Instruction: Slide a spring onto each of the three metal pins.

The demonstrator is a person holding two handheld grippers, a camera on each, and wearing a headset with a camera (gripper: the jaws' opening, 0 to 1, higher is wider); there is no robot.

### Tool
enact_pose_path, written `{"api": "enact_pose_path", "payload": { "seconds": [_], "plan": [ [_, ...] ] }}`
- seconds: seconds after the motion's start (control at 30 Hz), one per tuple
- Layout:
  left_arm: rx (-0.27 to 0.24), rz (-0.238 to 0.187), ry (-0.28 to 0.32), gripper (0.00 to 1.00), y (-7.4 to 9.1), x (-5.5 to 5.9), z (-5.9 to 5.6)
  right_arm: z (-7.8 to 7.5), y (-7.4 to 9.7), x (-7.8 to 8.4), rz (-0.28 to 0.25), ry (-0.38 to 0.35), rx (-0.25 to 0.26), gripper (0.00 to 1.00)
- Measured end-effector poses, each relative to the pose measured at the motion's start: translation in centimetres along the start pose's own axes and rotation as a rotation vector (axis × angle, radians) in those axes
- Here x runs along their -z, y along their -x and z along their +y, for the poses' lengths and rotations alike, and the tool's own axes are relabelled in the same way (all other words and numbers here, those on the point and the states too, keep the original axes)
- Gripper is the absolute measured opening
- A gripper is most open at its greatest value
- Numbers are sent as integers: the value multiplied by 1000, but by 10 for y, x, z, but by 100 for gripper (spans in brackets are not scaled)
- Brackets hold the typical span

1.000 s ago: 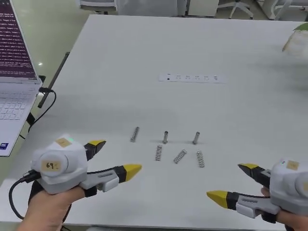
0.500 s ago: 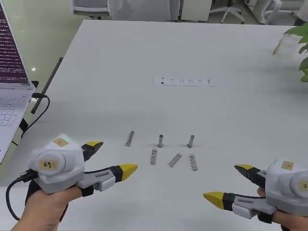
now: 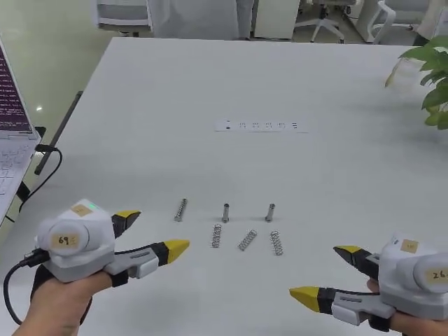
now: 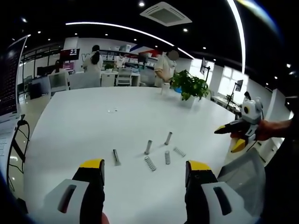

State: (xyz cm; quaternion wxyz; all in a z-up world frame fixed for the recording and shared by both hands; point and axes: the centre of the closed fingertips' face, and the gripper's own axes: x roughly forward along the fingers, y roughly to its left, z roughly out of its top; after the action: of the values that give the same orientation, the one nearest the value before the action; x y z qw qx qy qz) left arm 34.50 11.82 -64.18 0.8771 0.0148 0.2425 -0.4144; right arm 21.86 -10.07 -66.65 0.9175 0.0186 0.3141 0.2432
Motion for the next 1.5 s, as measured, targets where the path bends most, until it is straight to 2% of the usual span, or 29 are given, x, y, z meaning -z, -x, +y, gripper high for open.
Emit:
{"api": "enact_pose_path", "payload": {
  "seconds": [0.27,0.37,0.73,1.13,1.5],
  "plan": [
    [-9,-4,3,65,-4,-6,6,-2,-1,1,13,-3,2,77],
    [-9,-5,1,65,-11,-11,13,-2,-2,-2,4,-10,0,78],
    [5,-9,-3,65,-26,-19,21,-2,-2,1,15,-16,1,79],
    [29,8,-12,63,-46,-18,24,-3,-4,2,19,-21,4,78],
    [37,26,-12,61,-64,-17,33,-5,-6,0,22,-24,4,77]
  ]
}}
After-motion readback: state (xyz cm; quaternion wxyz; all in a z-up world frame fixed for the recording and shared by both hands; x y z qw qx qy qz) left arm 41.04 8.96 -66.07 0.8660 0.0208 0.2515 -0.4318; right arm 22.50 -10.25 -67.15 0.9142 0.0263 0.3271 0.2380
